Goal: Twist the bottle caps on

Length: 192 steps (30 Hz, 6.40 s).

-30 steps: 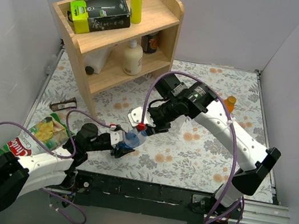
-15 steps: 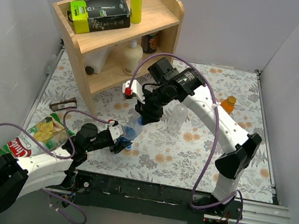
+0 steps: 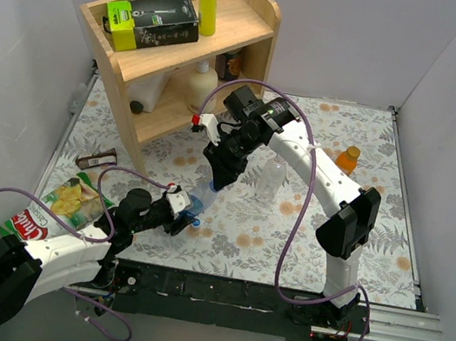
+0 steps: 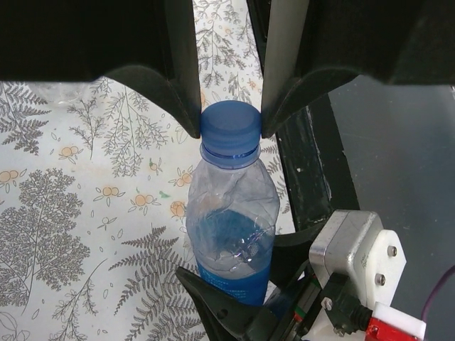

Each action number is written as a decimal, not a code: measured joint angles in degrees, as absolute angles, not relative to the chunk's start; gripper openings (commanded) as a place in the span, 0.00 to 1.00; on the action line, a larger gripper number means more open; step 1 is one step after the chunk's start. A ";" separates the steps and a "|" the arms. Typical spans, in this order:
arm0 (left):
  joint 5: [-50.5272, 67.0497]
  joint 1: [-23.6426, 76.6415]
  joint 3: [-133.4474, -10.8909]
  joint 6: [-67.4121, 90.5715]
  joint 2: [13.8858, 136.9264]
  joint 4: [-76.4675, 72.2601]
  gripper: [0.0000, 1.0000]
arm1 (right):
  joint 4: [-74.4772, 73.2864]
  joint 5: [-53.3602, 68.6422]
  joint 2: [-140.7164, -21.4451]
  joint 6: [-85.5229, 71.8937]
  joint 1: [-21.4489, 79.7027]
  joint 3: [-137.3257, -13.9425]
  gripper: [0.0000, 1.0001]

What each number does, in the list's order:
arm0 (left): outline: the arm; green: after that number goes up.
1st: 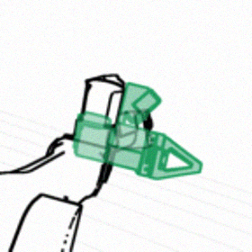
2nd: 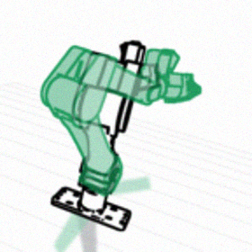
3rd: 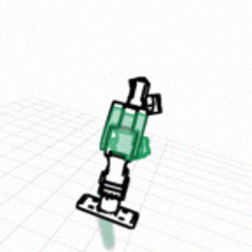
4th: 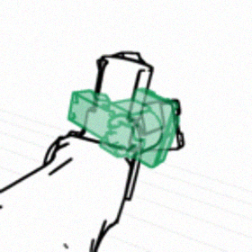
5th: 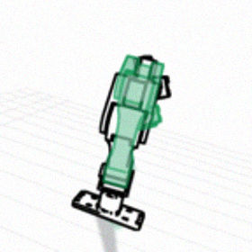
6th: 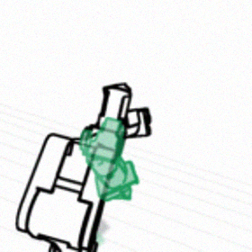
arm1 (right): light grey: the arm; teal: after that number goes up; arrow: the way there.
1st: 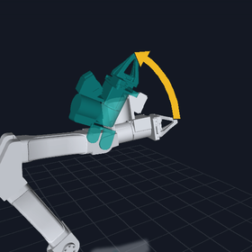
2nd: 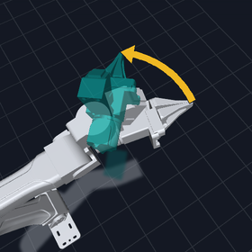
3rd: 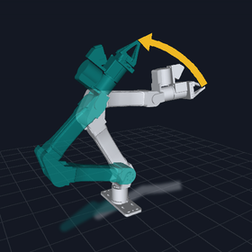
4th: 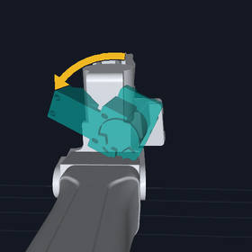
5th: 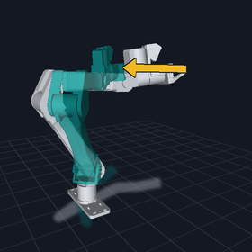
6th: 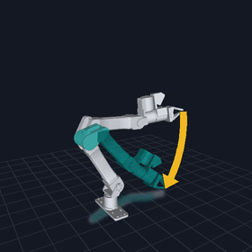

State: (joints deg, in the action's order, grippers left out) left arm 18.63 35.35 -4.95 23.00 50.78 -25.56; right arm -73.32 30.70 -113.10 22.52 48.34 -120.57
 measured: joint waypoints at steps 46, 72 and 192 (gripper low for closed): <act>36.16 35.48 -14.55 14.24 54.11 -13.04 0.00 | -66.26 37.10 -84.25 79.40 47.99 -95.53 0.67; 36.29 35.44 -14.85 14.63 54.19 -13.41 0.00 | -68.36 32.51 -86.94 87.42 51.44 -93.95 0.21; 34.54 34.33 -35.75 -2.81 59.11 26.20 0.00 | -54.72 42.87 -72.82 77.08 43.70 -77.58 0.57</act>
State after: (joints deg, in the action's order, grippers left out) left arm 34.54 34.33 -35.75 -2.81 59.11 26.20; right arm -54.72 42.87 -72.82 77.08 43.70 -77.58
